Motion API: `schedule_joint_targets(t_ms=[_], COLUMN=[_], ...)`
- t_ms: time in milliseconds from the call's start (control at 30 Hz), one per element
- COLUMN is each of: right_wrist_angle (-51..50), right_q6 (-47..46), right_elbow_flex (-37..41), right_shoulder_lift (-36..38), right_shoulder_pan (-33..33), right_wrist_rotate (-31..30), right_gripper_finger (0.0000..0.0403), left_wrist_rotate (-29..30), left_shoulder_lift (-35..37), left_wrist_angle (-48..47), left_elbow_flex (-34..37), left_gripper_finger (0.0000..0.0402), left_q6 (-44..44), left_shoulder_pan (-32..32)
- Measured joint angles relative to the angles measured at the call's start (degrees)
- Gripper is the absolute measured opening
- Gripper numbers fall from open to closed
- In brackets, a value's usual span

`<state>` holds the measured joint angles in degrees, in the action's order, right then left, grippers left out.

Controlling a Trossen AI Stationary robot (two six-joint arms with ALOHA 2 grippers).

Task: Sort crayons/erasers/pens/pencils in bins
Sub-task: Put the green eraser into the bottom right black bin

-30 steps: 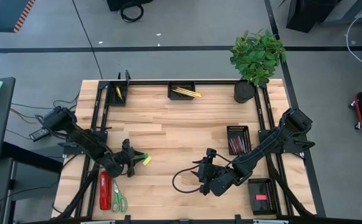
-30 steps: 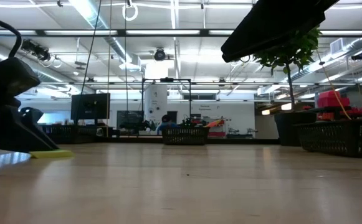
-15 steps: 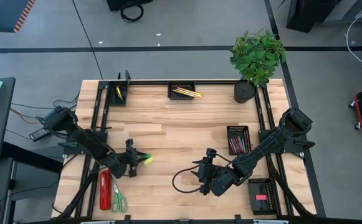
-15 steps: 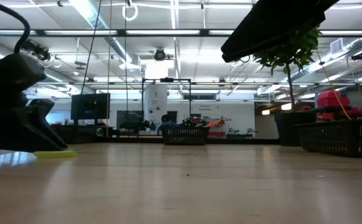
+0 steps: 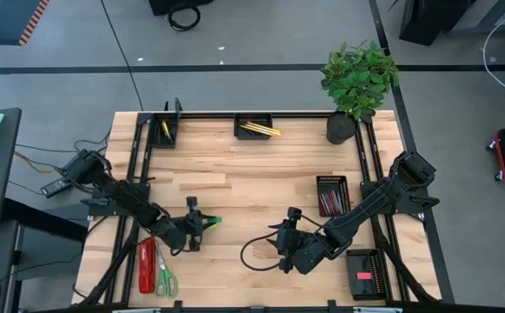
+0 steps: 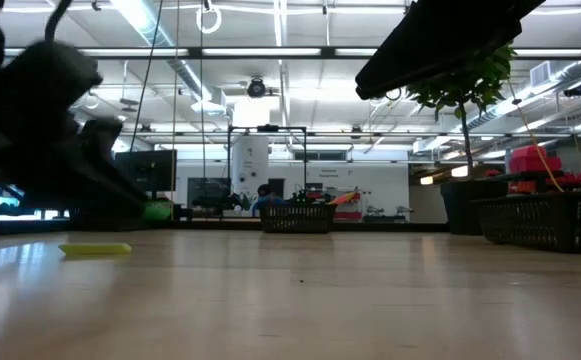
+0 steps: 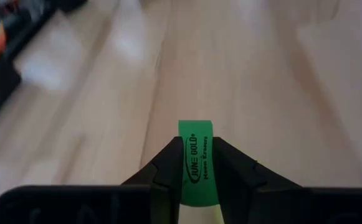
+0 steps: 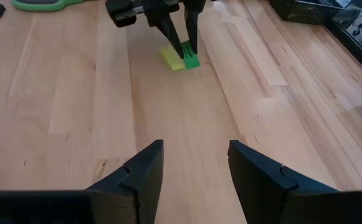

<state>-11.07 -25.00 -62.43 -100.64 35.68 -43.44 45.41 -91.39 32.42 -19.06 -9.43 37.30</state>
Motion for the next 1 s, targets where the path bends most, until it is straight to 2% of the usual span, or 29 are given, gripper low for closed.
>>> schedule_joint_targets(t_ms=[300,467,567,733,1000], right_wrist_angle=[1.38,7.17,10.13,12.44,13.38], right_q6=[9.09,16.16,19.98,29.44,43.43], right_elbow_flex=[0.00,0.00,0.00,0.00,0.00], right_shoulder_lift=[0.00,0.00,0.00,0.00,0.00], right_shoulder_pan=[1.37,2.88,2.86,2.45,1.22], right_wrist_rotate=[1.58,3.26,3.56,5.71,5.81], right_gripper_finger=[0.0185,0.0185,0.0185,0.0185,0.0185], left_wrist_rotate=[0.78,0.28,-3.83,-6.28,-15.81], left_shoulder_lift=[0.13,0.18,0.22,0.22,0.22], left_wrist_angle=[0.29,0.31,0.40,0.35,0.62], left_elbow_flex=[-12.95,-18.10,-19.48,-19.99,-19.99], left_gripper_finger=[0.0085,0.0081,0.0089,0.0091,0.0087], left_q6=[14.49,15.65,11.31,-3.33,-14.43], left_shoulder_pan=[-0.28,-0.57,-1.36,-4.11,-8.42])
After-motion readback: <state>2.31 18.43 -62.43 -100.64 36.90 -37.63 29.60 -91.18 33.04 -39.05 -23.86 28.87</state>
